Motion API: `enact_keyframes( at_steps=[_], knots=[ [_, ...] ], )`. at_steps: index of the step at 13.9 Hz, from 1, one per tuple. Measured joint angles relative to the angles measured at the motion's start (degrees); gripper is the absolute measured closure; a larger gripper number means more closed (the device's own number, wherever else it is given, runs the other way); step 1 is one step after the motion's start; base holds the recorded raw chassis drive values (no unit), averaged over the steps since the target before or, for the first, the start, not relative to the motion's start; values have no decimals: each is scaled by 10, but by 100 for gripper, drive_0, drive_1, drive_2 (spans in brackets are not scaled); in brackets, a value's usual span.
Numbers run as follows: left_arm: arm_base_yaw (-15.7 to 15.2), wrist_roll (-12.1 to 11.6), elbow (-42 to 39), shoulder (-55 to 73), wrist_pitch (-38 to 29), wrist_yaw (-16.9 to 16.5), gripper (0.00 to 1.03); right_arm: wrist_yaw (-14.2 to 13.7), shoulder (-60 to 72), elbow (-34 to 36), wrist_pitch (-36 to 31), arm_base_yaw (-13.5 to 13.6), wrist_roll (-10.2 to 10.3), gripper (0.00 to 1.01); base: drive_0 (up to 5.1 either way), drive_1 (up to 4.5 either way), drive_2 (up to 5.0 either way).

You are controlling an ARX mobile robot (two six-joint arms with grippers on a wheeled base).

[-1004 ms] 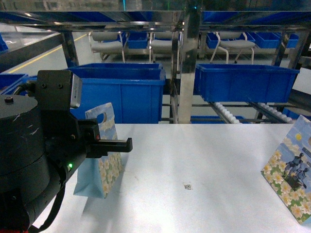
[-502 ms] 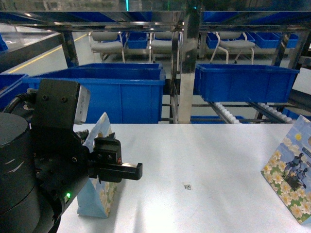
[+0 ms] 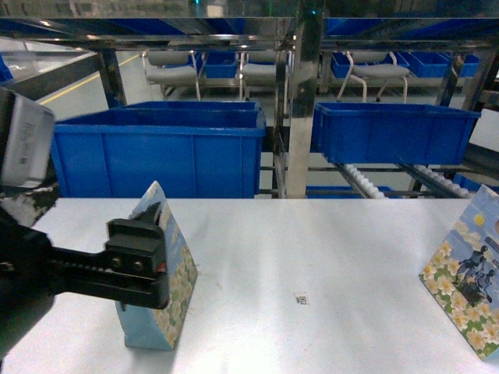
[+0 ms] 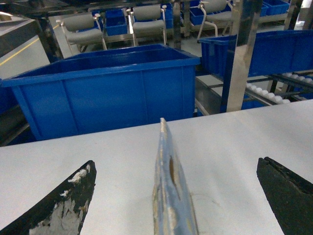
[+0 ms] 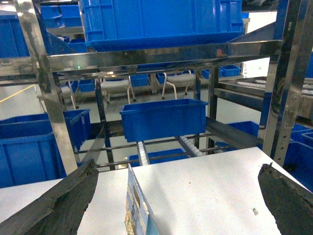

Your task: Move flower gift bag to table near conveyor

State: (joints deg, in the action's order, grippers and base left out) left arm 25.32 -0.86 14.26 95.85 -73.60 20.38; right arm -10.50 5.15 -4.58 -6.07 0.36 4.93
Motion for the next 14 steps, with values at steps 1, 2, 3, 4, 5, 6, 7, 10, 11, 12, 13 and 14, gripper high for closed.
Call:
enact_keyframes(
  at_steps=[1, 2, 3, 4, 5, 6, 7, 10, 11, 12, 13, 14],
  knots=[
    [-12, -1, -17, -23, 0, -7, 5, 0, 0, 0, 0, 0, 0, 3, 0, 0, 0],
    [-26, -3, -33, -47, -1, -14, 5, 0, 0, 0, 0, 0, 0, 3, 0, 0, 0],
    [-43, -5, -54, -77, -1, -25, 5, 0, 0, 0, 0, 0, 0, 3, 0, 0, 0],
    [-66, -7, -82, -129, 2, -42, 5, 0, 0, 0, 0, 0, 0, 3, 0, 0, 0],
    [-85, -11, -99, -195, 17, -55, 5, 0, 0, 0, 0, 0, 0, 3, 0, 0, 0],
    [-107, -13, -110, -307, 99, -73, 5, 0, 0, 0, 0, 0, 0, 3, 0, 0, 0],
    [-122, -22, -116, -412, 195, -97, 5, 0, 0, 0, 0, 0, 0, 3, 0, 0, 0],
    [-169, -31, -116, -690, 454, -153, 5, 0, 0, 0, 0, 0, 0, 3, 0, 0, 0],
    [-177, -32, -114, -778, 538, -162, 5, 0, 0, 0, 0, 0, 0, 3, 0, 0, 0],
    [-179, -33, -112, -835, 594, -165, 5, 0, 0, 0, 0, 0, 0, 3, 0, 0, 0],
    [-180, -33, -112, -884, 640, -165, 5, 0, 0, 0, 0, 0, 0, 3, 0, 0, 0],
    [-176, -33, -111, -914, 652, -159, 5, 0, 0, 0, 0, 0, 0, 3, 0, 0, 0]
  ],
)
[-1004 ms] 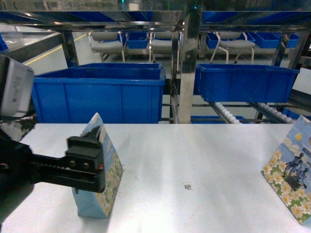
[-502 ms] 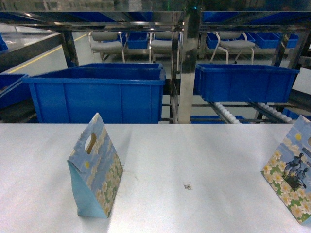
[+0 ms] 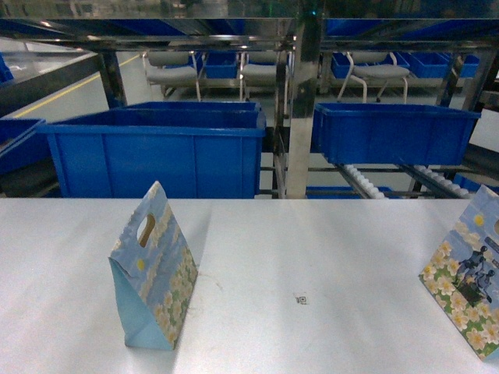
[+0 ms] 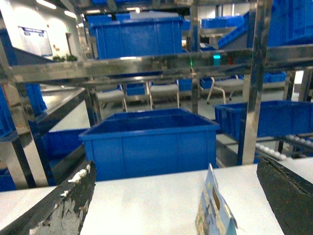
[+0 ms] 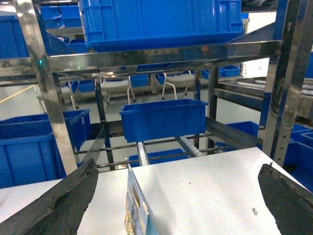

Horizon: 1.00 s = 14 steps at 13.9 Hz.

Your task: Move flower gift bag to table near conveyor

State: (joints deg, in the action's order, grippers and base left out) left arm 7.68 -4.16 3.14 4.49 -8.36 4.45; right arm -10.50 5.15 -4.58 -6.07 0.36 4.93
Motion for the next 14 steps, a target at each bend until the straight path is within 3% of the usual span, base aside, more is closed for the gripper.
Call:
enact_keyframes(
  at_steps=[2, 4, 5, 6, 7, 8, 9, 12, 14],
  knots=[
    [27, -9, 10, 10, -9, 32, 5, 0, 0, 0, 0, 0, 0, 3, 0, 0, 0],
    [32, -18, 11, 11, -8, 37, 5, 0, 0, 0, 0, 0, 0, 3, 0, 0, 0],
    [32, -14, 19, 12, 24, 46, 8, 12, 0, -5, 19, -1, -3, 5, 0, 0, 0],
    [26, 10, 34, 19, 80, 53, 20, 76, 3, -15, 67, -4, -23, 17, 0, 0, 0],
    [-5, 24, 30, 10, 97, 17, 35, 103, 2, -12, 73, -3, -35, 32, 0, 0, 0],
    [-67, 29, 25, 1, 94, -32, 48, 103, -7, -9, 68, -4, -40, 45, 0, 0, 0],
    [-82, 37, 21, -4, 92, -33, 60, 103, -12, -3, 66, -4, -43, 58, 0, 0, 0],
    [-76, 39, 2, -16, 91, -44, 102, 104, -23, 14, 65, -4, -46, 100, 0, 0, 0],
    [-76, 40, -4, -22, 88, -44, 101, 105, -31, 22, 62, -4, -48, 99, 0, 0, 0]
  ],
)
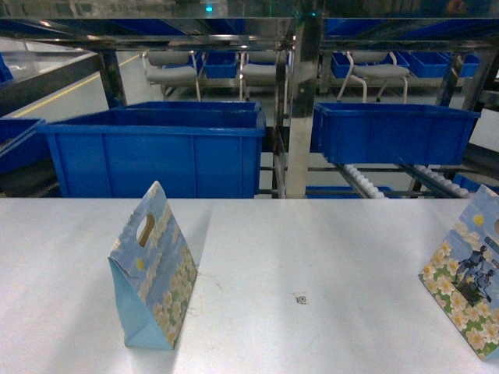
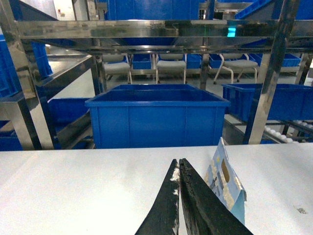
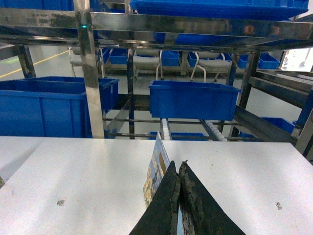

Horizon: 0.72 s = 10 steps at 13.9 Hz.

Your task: Move flower gift bag to table near conveyor

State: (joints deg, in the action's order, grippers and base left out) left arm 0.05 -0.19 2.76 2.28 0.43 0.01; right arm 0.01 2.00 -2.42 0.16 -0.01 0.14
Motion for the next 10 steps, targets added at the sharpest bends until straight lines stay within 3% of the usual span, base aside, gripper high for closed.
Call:
enact_keyframes(
  at_steps=[9, 10],
  knots=[
    [0, 0, -19, -17, -2, 0, 101, 0, -17, 16, 0, 0, 0, 99, 0, 0, 0],
    [0, 1, -19, -17, -2, 0, 90, 0, -17, 16, 0, 0, 0, 91, 0, 0, 0]
  ],
)
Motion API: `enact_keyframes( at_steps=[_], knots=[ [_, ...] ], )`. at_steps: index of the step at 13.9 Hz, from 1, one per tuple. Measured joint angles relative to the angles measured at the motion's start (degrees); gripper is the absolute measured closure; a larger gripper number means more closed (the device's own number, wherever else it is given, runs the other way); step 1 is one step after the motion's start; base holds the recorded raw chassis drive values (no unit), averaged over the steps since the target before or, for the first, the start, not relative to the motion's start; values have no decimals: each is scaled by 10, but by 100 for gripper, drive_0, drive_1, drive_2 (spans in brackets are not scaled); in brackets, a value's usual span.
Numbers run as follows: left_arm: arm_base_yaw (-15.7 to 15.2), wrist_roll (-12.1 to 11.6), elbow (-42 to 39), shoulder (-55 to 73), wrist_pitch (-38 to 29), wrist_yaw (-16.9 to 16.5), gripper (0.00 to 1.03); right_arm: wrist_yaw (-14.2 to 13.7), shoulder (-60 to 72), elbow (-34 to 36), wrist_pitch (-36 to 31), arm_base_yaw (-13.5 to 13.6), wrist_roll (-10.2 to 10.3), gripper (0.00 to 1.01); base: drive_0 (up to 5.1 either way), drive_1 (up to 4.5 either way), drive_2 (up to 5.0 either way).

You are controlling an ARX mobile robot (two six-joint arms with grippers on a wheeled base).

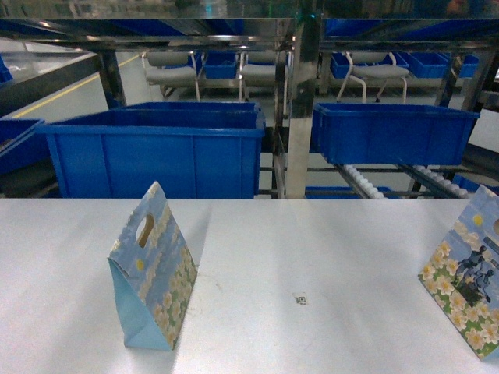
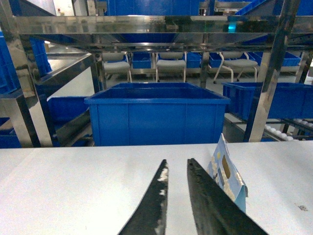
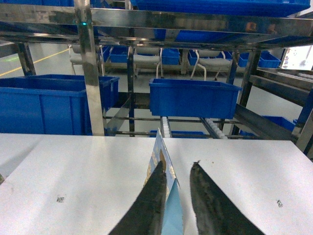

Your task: Move flower gift bag to table near conveyor

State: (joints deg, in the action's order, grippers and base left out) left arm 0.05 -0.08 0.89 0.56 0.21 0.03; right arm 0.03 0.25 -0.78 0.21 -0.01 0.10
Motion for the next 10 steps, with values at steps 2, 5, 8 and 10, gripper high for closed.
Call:
enact_keyframes(
  at_steps=[2, 5, 8, 10],
  knots=[
    [0, 0, 0, 0, 0, 0, 63, 0, 0, 0, 0, 0, 0, 64, 0, 0, 0],
    [0, 0, 0, 0, 0, 0, 21, 0, 0, 0, 0, 0, 0, 22, 0, 0, 0],
    [0, 0, 0, 0, 0, 0, 5, 0, 0, 0, 0, 0, 0, 4, 0, 0, 0],
    [0, 0, 0, 0, 0, 0, 5, 0, 0, 0, 0, 0, 0, 3, 0, 0, 0]
  ],
)
